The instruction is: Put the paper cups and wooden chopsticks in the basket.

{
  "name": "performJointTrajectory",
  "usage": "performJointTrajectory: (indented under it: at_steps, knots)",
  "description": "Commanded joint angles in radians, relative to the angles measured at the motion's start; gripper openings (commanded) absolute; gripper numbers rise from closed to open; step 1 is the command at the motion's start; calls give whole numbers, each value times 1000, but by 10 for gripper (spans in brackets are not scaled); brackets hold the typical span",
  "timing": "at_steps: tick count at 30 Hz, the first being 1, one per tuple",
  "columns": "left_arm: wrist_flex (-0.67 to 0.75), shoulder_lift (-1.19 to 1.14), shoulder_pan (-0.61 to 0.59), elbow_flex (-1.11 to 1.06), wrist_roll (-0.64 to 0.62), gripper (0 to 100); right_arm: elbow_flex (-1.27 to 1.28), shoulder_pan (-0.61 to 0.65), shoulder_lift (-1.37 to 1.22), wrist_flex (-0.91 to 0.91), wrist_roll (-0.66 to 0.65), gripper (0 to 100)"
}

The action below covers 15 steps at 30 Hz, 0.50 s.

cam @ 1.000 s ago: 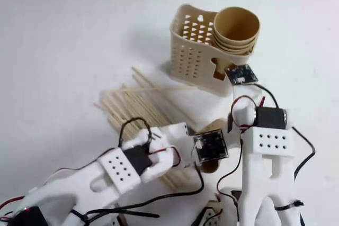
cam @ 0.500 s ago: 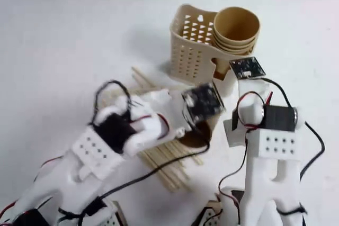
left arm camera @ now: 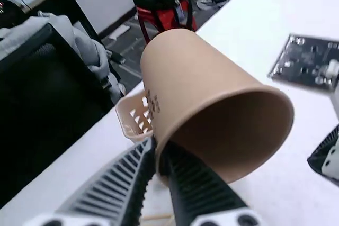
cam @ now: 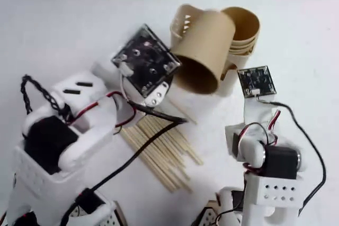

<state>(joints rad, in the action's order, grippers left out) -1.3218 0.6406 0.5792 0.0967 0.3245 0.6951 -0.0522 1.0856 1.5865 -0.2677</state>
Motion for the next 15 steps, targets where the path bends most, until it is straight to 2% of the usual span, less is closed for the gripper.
performJointTrajectory:
  at_steps: [1, 8, 15]
  knots:
    - [95, -4, -8, 72, -21, 21, 74, 107, 59, -81, 18, 18]
    - [74, -160, -8, 244, -26, 20, 180, 295, 145, -107, 18, 18]
    - [-94, -490, -8, 651, -21, 20, 230, 332, 168, -114, 12, 18]
